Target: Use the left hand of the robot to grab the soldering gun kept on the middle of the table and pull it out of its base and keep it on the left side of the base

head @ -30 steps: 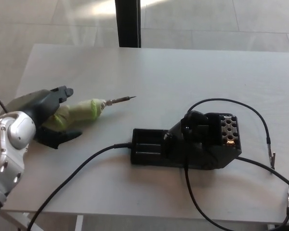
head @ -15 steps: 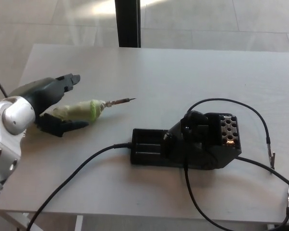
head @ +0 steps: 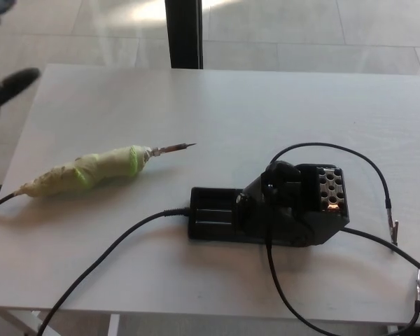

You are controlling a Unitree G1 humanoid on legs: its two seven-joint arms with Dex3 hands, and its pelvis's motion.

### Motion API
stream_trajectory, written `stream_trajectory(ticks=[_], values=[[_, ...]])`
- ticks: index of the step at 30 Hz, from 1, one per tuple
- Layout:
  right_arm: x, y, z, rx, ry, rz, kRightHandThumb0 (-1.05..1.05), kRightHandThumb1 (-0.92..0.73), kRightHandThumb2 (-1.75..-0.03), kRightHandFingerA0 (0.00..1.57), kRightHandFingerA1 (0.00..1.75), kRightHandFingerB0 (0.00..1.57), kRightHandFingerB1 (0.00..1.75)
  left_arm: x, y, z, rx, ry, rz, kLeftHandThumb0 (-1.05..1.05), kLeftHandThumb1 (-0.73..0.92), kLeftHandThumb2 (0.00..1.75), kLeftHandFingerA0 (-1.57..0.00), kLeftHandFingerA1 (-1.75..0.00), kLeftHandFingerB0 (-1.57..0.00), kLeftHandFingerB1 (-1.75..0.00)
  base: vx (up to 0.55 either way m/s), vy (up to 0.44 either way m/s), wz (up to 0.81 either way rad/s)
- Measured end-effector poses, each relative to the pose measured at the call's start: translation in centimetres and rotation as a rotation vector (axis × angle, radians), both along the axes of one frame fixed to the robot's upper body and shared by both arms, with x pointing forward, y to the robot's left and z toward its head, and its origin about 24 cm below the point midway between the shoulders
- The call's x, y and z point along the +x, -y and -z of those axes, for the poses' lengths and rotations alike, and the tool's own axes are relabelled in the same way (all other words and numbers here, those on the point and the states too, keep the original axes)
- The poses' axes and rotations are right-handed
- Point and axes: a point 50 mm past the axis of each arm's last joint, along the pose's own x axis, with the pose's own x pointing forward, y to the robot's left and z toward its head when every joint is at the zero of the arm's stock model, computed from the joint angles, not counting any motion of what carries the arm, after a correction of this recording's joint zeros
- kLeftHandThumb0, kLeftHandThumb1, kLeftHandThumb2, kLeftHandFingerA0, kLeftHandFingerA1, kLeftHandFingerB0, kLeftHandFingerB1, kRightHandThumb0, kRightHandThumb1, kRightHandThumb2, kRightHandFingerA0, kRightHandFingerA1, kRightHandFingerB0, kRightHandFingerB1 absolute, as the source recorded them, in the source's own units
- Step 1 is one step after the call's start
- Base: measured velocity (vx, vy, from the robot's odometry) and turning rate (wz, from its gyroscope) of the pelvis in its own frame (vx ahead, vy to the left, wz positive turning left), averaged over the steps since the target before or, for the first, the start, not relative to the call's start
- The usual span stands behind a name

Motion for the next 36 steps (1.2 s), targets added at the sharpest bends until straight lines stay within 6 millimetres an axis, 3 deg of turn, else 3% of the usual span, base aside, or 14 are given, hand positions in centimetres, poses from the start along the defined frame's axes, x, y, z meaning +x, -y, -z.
stream_trajectory(ticks=[2, 4, 5, 6, 7, 11, 21, 22, 23, 24, 28, 31, 32, 36], values=[[0.0, 0.0, 0.0, 0.001, 0.0, 0.0, -1.05, -0.92, -0.85, 1.57, 1.27, 1.45, 0.86, -0.9, -1.5, -1.0, -0.01, 0.032, -0.041, -0.91, 0.61, 0.8, 0.0, 0.0, 0.0, 0.0, 0.0, 0.0, 0.0], [0.0, 0.0, 0.0, 0.001, 0.0, 0.0, -1.05, -0.92, -0.85, 1.57, 1.27, 1.45, 0.86, -1.9, -3.2, -1.6, -0.024, 0.052, -0.09, -0.91, 0.61, 0.8, 0.0, 0.0, 0.0, 0.0, 0.0, 0.0, 0.0], [0.0, 0.0, 0.0, 0.001, 0.0, 0.0, -1.05, -0.72, -1.34, 1.57, 1.35, 1.33, 0.98, -2.1, -3.5, -1.7, -0.027, 0.055, -0.099, -1.01, 0.68, 1.02, 0.0, -0.3, 0.0, -0.13, 0.0, 0.0, 0.0], [0.0, 0.0, 0.0, 0.002, 0.0, 0.0, -1.05, -0.71, -1.34, 1.57, 1.31, 1.33, 0.99, -2.8, -4.4, -1.9, -0.039, 0.063, -0.127, -0.82, 0.73, 0.68, 0.0, -0.14, 0.0, -0.2, 0.0, 0.0, 0.0], [0.0, 0.0, 0.0, 0.002, 0.0, 0.0, -1.05, -0.72, -1.34, 1.57, 1.29, 1.29, 1.01, -3.4, -5.2, -1.7, -0.052, 0.064, -0.15, -0.92, 0.58, 0.98, 0.0, -0.56, 0.0, -0.45, 0.0, 0.0, 0.0], [0.0, 0.0, 0.0, 0.003, 0.0, 0.0, -1.05, -0.66, -1.21, 1.57, 1.22, 1.31, 1.03, -5.9, -8.1, 0.4, -0.103, 0.013, -0.257, -0.86, 0.56, 0.98, 0.0, -0.56, 0.0, -0.39, 0.0, 0.0, 0.0], [-0.1, 0.0, 0.1, 0.006, -0.001, 0.0, -1.05, -0.71, -1.34, 1.55, 1.16, 1.28, 1.04, -13.4, -13.8, 13.5, -0.38, -0.346, -0.598, -0.79, 0.77, 0.61, 0.0, -0.87, -0.01, -0.69, 0.0, 0.0, 0.0], [-0.1, 0.0, 0.1, 0.007, 0.0, 0.001, -1.05, -0.71, -1.34, 1.57, 1.16, 1.27, 1.05, -14.4, -13.9, 15.5, -0.426, -0.395, -0.637, -0.42, 0.4, 1.03, -0.17, -0.67, -0.04, -0.57, 0.0, 0.0, 0.0], [-0.1, 0.0, 0.1, 0.008, 0.0, 0.002, -1.05, -0.71, -1.33, 1.57, 1.18, 1.27, 1.06, -15.1, -13.8, 16.8, -0.46, -0.426, -0.664, -0.84, 0.56, 0.87, -0.19, -0.8, -0.11, -0.67, 0.0, 0.0, 0.0], [-0.1, 0.0, 0.1, 0.011, 0.003, 0.004, -1.05, -0.92, -0.83, 1.57, 1.06, 1.25, 1.01, -16.0, -13.6, 18.4, -0.501, -0.463, -0.695, -0.82, 0.74, 0.59, -0.14, -0.94, -0.09, -0.76, 0.0, 0.0, 0.0], [-0.9, -0.2, 1.1, 0.046, 0.016, 0.033, -1.05, -0.91, -0.82, 1.57, 1.06, 1.21, 1.08, -19.5, -11.8, 24.2, -0.67, -0.596, -0.802, -0.64, 0.7, 0.6, -0.3, -0.92, -0.35, -0.68, 0.0, 0.0, 0.0], [-1.5, -0.4, 1.8, 0.074, 0.023, 0.056, -1.05, -0.92, -0.81, 1.57, 1.04, 1.19, 1.12, -20.4, -11.4, 25.4, -0.749, -0.582, -0.854, -0.63, 0.7, 0.6, -0.39, -0.9, -0.51, -0.63, 0.0, 0.0, 0.0], [-1.6, -0.4, 1.9, 0.076, 0.025, 0.06, -1.05, -0.69, -1.29, 1.57, 1.2, 1.15, 1.19, -20.4, -11.6, 25.4, -0.767, -0.564, -0.869, -0.6, 0.67, 0.61, -0.35, -0.82, -0.4, -0.65, 0.0, 0.0, 0.0], [-2.2, -0.2, 2.0, 0.091, 0.043, 0.088, -1.05, -0.83, -0.89, 1.53, 1.08, 0.92, 1.32, -21.0, -11.8, 25.9, -0.863, -0.518, -0.923, -0.58, 0.61, 0.58, -0.51, -0.82, -0.39, -0.67, 0.0, 0.0, 0.0]])
